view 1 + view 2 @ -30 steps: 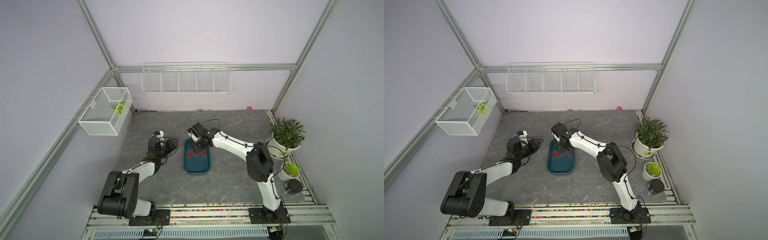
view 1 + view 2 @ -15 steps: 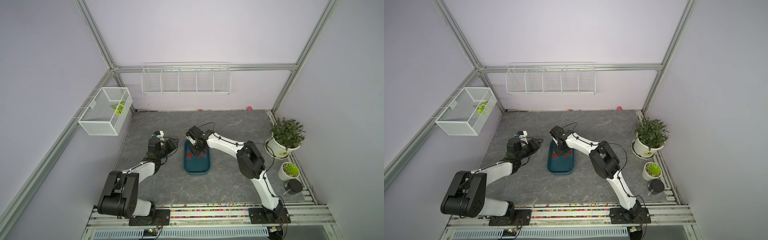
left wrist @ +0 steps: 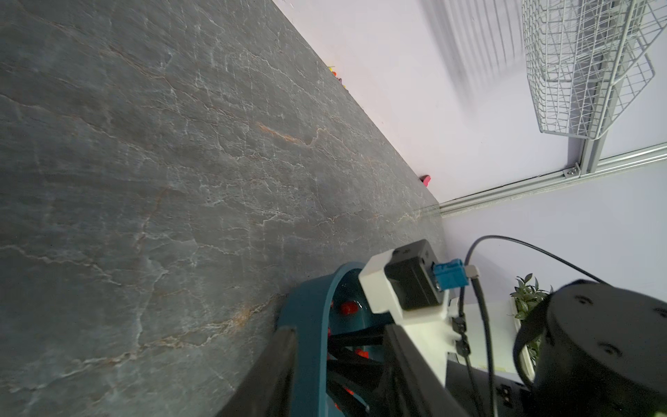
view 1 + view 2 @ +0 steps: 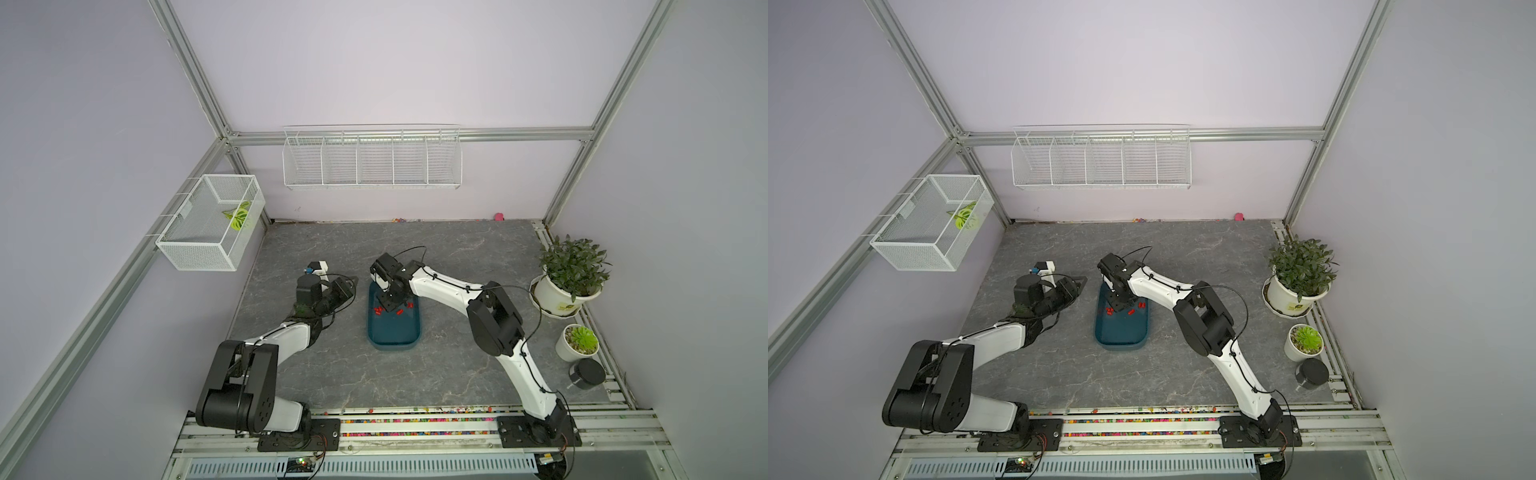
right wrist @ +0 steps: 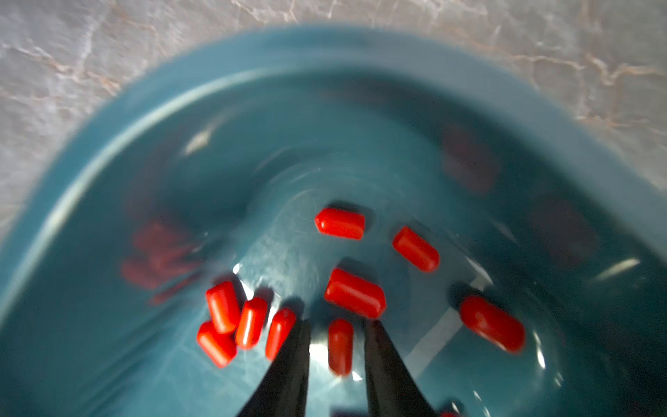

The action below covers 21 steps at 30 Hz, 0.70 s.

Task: Take the screw protection sleeves out of the storage box
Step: Pick up the screw protection sleeve from the storage box.

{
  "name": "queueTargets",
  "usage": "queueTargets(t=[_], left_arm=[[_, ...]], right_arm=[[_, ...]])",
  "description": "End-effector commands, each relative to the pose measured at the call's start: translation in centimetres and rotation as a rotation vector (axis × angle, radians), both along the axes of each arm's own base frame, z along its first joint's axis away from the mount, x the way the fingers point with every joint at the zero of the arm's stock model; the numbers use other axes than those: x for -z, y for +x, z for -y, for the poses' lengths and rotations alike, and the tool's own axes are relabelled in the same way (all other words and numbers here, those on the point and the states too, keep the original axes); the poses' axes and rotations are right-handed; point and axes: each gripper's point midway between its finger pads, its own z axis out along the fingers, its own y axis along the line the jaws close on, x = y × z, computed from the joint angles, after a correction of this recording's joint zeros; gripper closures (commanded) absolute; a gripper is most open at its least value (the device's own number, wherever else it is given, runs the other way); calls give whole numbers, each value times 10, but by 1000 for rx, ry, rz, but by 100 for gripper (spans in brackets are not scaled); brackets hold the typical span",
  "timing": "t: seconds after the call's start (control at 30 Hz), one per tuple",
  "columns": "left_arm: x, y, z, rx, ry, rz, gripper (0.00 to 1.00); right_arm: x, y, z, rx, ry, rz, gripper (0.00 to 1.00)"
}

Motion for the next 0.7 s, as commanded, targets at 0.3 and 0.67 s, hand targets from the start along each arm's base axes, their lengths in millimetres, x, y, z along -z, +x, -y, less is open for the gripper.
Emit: queueTargets(t=[0.3, 0.67], left_arm=[[-9, 4, 5, 23, -2, 28, 54], [-9, 4, 4, 20, -1, 27, 54]], right_arm=[[7, -8, 0, -5, -27, -34, 79], [-7, -8, 3, -3, -16, -7, 86]])
